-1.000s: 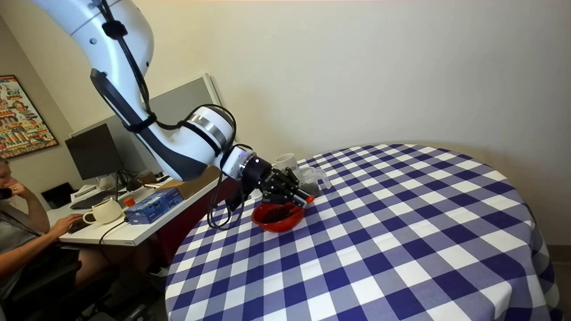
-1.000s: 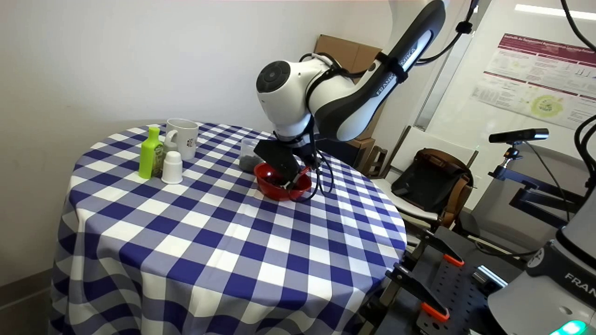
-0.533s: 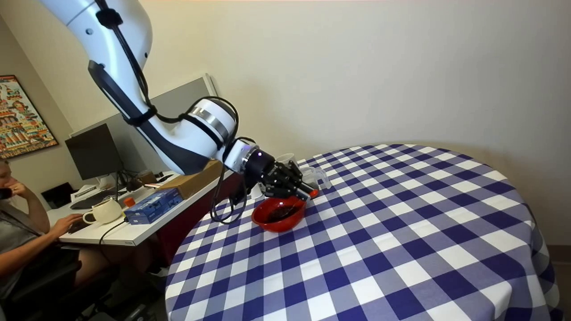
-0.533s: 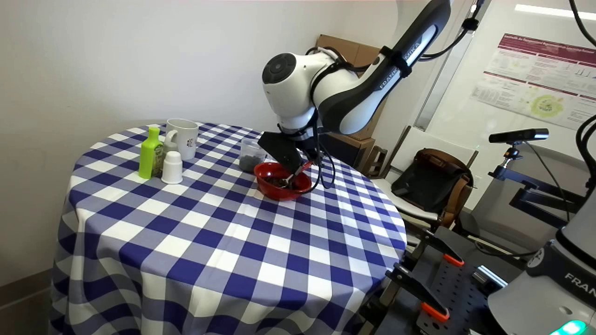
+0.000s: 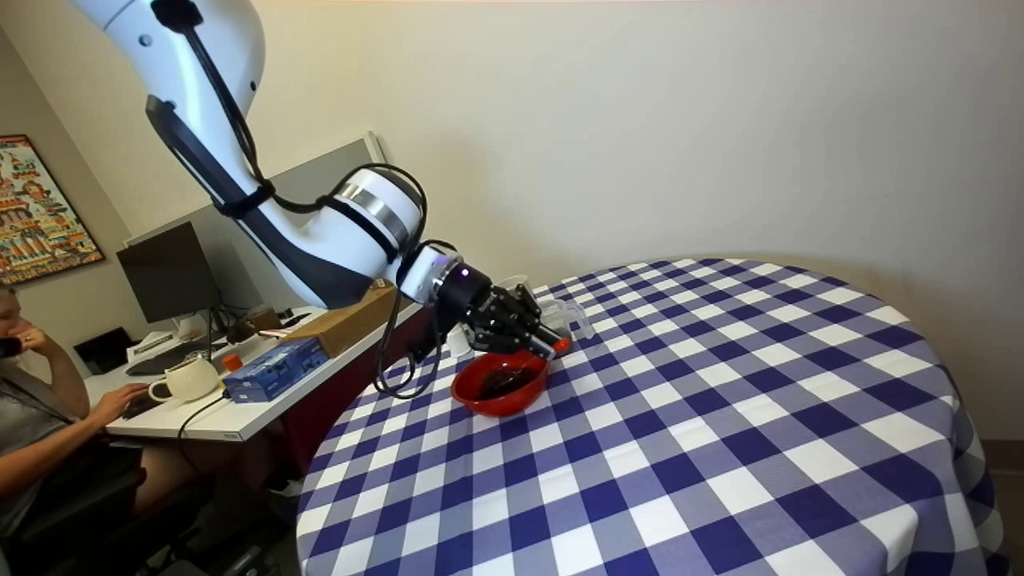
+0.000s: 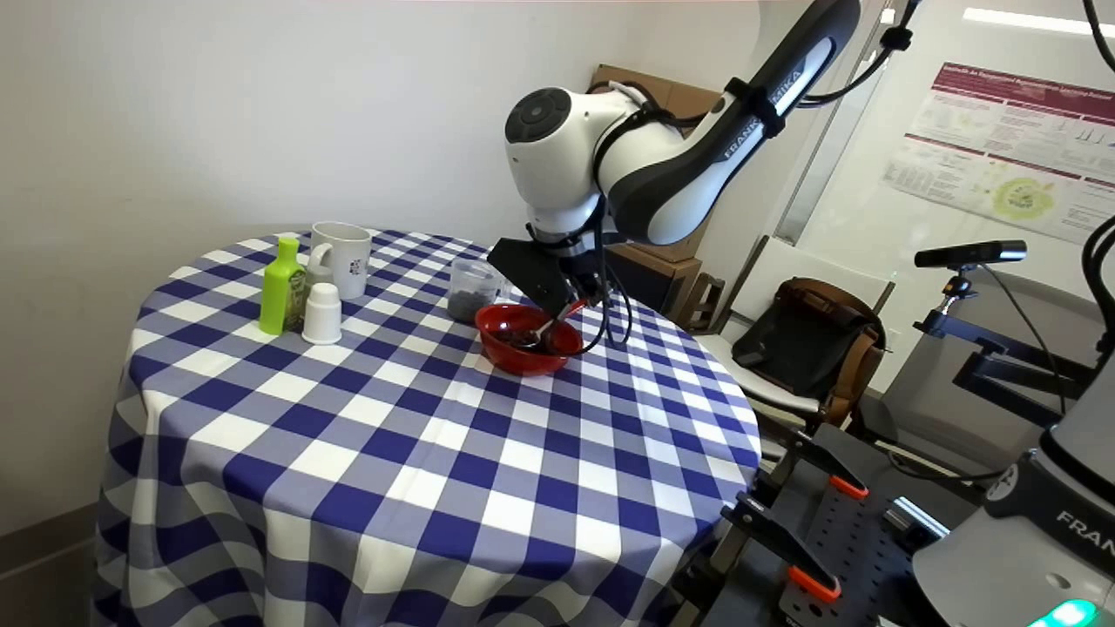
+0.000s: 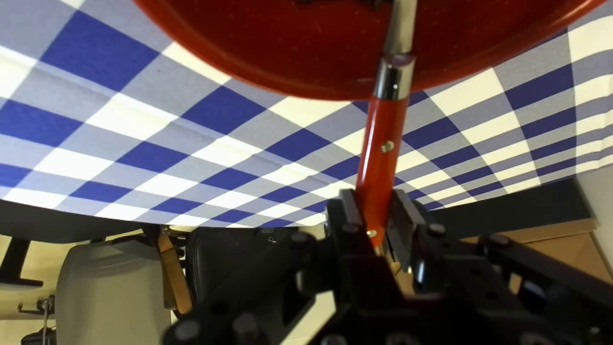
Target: Transfer a spoonful of contents from the bowl into the jar
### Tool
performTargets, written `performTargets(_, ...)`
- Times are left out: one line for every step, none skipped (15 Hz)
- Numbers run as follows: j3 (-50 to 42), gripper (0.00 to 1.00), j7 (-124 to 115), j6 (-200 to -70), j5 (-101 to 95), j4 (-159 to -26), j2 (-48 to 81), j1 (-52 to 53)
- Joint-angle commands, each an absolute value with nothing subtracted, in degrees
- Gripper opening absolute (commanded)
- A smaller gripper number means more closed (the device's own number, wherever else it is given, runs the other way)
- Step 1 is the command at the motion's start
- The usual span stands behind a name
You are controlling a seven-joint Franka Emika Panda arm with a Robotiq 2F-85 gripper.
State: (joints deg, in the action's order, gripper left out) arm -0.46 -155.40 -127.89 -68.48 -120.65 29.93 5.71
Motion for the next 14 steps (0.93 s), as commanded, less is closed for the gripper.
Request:
performTargets(0.02, 0.05, -155.04, -129.71, -67.33, -122.68, 27.65, 4.15)
performTargets(-0.04, 0.05, -154.93, -129.87, -67.28, -122.84, 27.45, 3.94)
performTargets(-0.09, 0.05, -154.83, -130.04, -67.28, -122.94, 27.3, 3.74)
performTargets(-0.11, 0.05, -154.64, -130.17, -67.19, -123.01, 27.1, 3.52)
performTargets(-0.08, 0.05, -154.24, -130.29, -66.96, -123.0, 26.93, 3.28)
performTargets(-0.02, 0.05, -153.78, -130.39, -66.64, -122.9, 26.81, 3.06)
performTargets(-0.01, 0.05, -153.57, -130.46, -66.43, -122.84, 26.7, 2.96)
performTargets(0.02, 0.05, -153.28, -130.46, -66.16, -122.68, 26.6, 2.9)
performTargets(0.02, 0.05, -153.23, -130.48, -66.04, -122.57, 26.52, 2.89)
performTargets(0.04, 0.05, -153.06, -130.44, -65.86, -122.43, 26.44, 2.9)
performTargets(0.04, 0.05, -152.93, -130.31, -65.72, -122.24, 26.45, 2.95)
performTargets(0.07, 0.05, -152.57, -130.21, -65.44, -121.91, 26.61, 2.94)
performTargets(0.08, 0.05, -152.21, -130.07, -65.08, -121.63, 26.74, 2.96)
performTargets(0.04, 0.05, -151.97, -129.89, -64.83, -121.38, 26.82, 3.05)
